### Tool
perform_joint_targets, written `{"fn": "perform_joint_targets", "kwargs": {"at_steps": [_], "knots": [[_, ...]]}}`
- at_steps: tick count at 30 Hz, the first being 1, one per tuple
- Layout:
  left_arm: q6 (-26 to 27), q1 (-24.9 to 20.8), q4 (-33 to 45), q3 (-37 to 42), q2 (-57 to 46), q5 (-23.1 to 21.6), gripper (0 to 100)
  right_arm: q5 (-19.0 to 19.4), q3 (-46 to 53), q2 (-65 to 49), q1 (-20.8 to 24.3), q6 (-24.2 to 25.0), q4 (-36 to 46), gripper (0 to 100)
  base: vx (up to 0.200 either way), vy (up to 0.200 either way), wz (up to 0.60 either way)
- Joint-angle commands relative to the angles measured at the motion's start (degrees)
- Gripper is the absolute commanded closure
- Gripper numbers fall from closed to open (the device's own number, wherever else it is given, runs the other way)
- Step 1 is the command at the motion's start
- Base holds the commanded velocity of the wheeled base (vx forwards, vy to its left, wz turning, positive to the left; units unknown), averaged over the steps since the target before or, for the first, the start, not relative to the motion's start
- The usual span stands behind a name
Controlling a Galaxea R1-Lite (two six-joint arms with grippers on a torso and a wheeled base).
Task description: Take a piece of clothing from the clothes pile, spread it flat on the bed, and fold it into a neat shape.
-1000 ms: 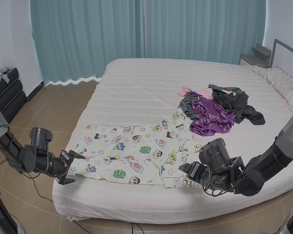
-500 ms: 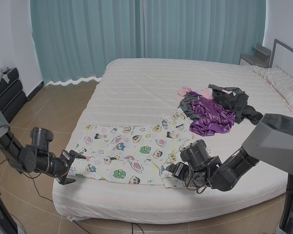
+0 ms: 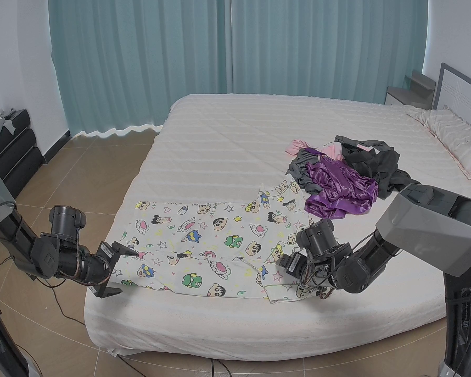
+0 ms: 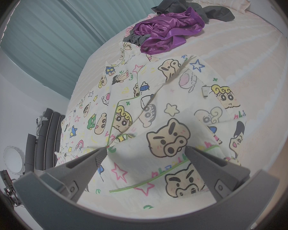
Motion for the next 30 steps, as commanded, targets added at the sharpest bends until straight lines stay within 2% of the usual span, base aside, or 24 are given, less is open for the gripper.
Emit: {"fn": "perform_joint_targets", "kwargs": {"at_steps": [1, 5, 9, 10, 12, 13, 14, 15, 17, 21, 26, 30], "knots": [[0.07, 0.02, -0.01, 0.07, 0.11, 0.01, 0, 0.01, 0.31, -1.39, 0.09, 0.30, -0.01, 0, 0.000, 0.000, 0.00], [0.07, 0.02, -0.01, 0.07, 0.11, 0.01, 0, 1.41, 2.86, -9.83, -1.23, 0.83, 0.17, 0, 0.000, 0.000, 0.00], [0.16, 0.02, -0.01, 0.07, 0.11, 0.01, 0, 6.51, 6.46, -13.43, -5.44, -2.77, 0.17, 0, 0.000, 0.000, 0.00], [0.07, 0.02, -0.01, 0.07, 0.11, 0.01, 0, 6.69, 6.64, -13.52, -5.53, -2.95, 0.17, 0, 0.000, 0.000, 0.00], [0.16, 0.02, -0.01, 0.07, 0.11, 0.01, 0, 10.29, 9.45, -13.43, -7.55, -7.08, -0.45, 0, 0.000, 0.000, 0.00], [0.16, 0.02, -0.01, 0.07, 0.11, 0.01, 0, 10.29, 9.45, -13.43, -7.55, -7.08, -0.45, 0, 0.000, 0.000, 0.00], [0.16, 0.02, -0.01, 0.16, 0.11, 0.01, 0, 13.54, 11.21, -12.91, -9.22, -10.42, -2.20, 0, 0.000, 0.000, 0.00], [0.16, 0.02, -0.01, 0.16, 0.03, 0.01, 0, 15.21, 11.91, -12.47, -10.28, -12.44, -3.61, 0, 0.000, 0.000, 0.00], [0.16, 0.02, -0.01, 0.16, 0.11, 0.01, 0, 17.15, 12.88, -11.76, -11.33, -14.90, -5.28, 0, 0.000, 0.000, 0.00], [0.25, -0.07, -0.01, 0.16, 0.11, 0.01, 0, 18.20, 14.19, -9.48, -11.42, -16.92, -6.51, 0, 0.000, 0.000, 0.00], [0.25, -0.07, -0.01, 0.16, 0.11, 0.01, 0, 18.99, 13.40, -4.03, -12.65, -22.37, -8.44, 0, 0.000, 0.000, 0.00], [0.25, -0.07, -0.01, 0.16, 0.11, 0.01, 0, 22.95, 14.28, -0.78, -12.65, -25.62, -14.77, 0, 0.000, 0.000, 0.00]]}}
